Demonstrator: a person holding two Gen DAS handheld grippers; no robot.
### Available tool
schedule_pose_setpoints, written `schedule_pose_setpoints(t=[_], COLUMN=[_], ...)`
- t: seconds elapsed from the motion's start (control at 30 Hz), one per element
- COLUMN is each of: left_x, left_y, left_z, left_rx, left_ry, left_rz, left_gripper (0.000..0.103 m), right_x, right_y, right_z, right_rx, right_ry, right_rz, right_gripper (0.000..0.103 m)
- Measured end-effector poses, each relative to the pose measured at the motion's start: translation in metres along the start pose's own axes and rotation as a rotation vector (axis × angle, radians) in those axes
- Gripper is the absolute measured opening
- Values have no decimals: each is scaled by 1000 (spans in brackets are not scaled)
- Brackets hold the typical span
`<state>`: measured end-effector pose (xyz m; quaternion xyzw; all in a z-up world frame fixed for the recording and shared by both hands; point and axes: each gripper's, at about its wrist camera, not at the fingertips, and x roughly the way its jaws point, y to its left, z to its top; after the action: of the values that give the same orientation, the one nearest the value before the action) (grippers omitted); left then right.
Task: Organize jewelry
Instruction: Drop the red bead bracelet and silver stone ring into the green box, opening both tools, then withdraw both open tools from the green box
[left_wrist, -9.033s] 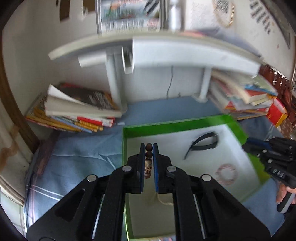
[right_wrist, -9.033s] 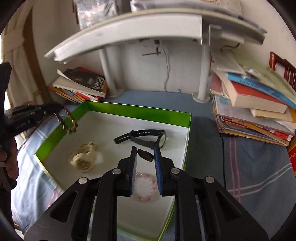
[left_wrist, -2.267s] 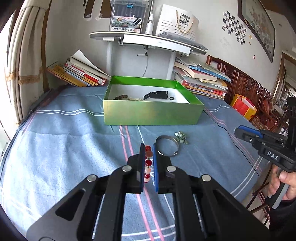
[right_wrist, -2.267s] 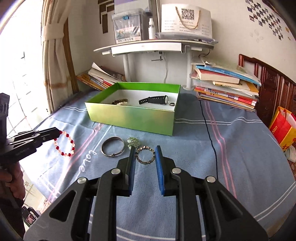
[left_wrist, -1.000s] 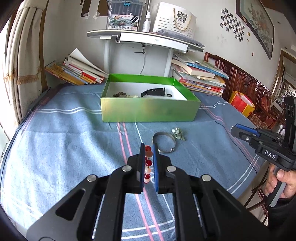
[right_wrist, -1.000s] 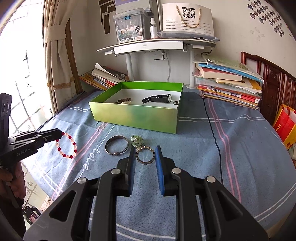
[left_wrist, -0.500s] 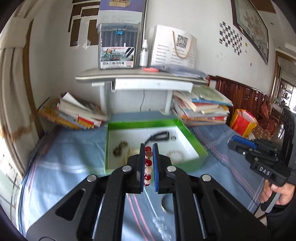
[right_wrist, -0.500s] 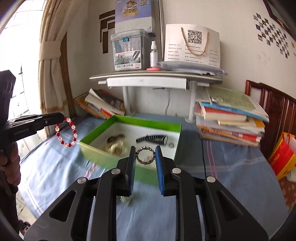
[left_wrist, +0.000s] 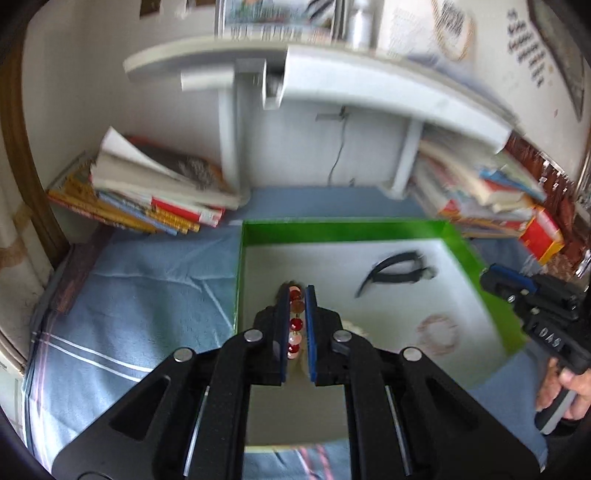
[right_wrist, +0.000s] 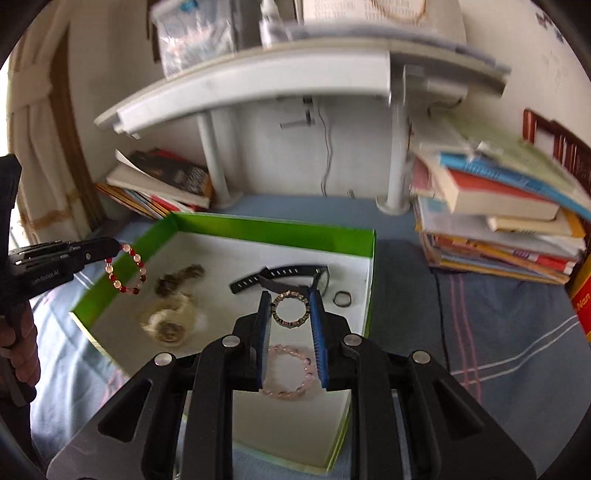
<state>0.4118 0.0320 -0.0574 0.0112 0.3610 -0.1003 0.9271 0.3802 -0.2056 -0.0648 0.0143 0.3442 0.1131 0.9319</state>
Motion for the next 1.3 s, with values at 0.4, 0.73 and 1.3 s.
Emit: schedule_pose_setpoints(t=[0.4, 0.73, 1.3], left_x=[-43, -174, -189], left_y=[-8, -34, -74], left_z=[-9, -100, -220], left_rx=[53, 31, -19], left_ry=[-129, -271, -118], left_rz=[61, -15, -50], left_gripper=[80, 90, 90], right_x=[-30, -176, -201], right_y=[-11, 3, 47], right_z=[-3, -75, -174], right_rx=[18, 40, 33], right_ry=[-54, -234, -134], right_rz=[-12, 8, 46], right_gripper=[42, 68, 68])
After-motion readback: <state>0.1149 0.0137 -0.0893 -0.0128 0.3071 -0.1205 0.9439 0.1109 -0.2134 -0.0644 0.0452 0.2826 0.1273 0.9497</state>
